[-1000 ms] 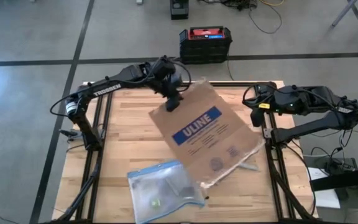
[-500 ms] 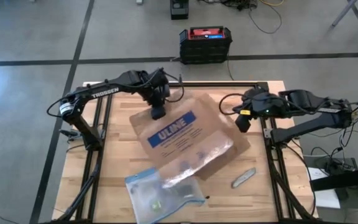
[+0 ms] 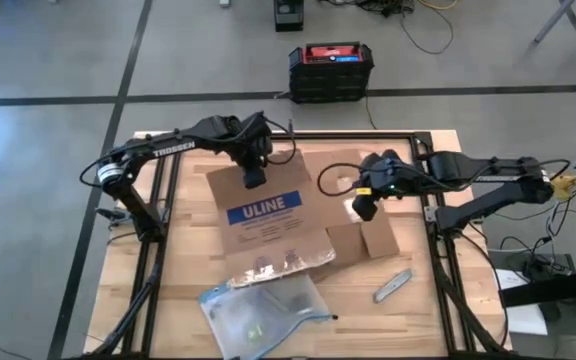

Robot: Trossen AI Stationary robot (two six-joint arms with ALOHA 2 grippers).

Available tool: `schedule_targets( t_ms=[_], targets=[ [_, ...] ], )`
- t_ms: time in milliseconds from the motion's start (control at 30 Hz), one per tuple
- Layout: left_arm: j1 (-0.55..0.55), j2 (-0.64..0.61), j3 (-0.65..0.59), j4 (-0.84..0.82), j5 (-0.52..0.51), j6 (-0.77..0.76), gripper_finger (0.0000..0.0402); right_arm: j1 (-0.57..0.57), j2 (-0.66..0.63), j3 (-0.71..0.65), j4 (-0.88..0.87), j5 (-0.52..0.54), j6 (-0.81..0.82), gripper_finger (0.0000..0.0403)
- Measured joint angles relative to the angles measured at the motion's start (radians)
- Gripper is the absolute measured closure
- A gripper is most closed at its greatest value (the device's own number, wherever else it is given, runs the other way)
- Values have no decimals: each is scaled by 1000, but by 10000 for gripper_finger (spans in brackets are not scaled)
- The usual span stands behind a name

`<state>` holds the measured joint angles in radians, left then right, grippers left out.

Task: Unpack boxes
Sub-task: Break down the box until it is fully flat, then return to Home Position

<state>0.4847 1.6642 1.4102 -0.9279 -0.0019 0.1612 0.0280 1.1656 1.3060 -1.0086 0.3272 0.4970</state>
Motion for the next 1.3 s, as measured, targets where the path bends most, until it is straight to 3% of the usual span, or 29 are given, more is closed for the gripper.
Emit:
schedule_targets(
  t_ms=[167,300,533,767,1000,1167,1300],
  targets=[
    [10,27,-105,235,-47,19,401,0,29,0,2,-22,20,403],
    [24,73,-143,433,-190,40,401,0,29,0,4,-22,56,403],
    [42,176,-117,663,-208,19,401,-2,36,0,6,-20,126,403],
    [42,210,-56,655,-207,92,358,-2,47,-1,2,-13,159,403],
    [49,184,68,430,-197,161,276,-39,40,-1,5,-12,127,403],
    [53,85,88,379,-161,159,234,-101,17,-1,25,-13,50,403],
    [61,-40,31,429,-94,111,222,-147,-15,-1,24,-10,-25,403]
  ],
)
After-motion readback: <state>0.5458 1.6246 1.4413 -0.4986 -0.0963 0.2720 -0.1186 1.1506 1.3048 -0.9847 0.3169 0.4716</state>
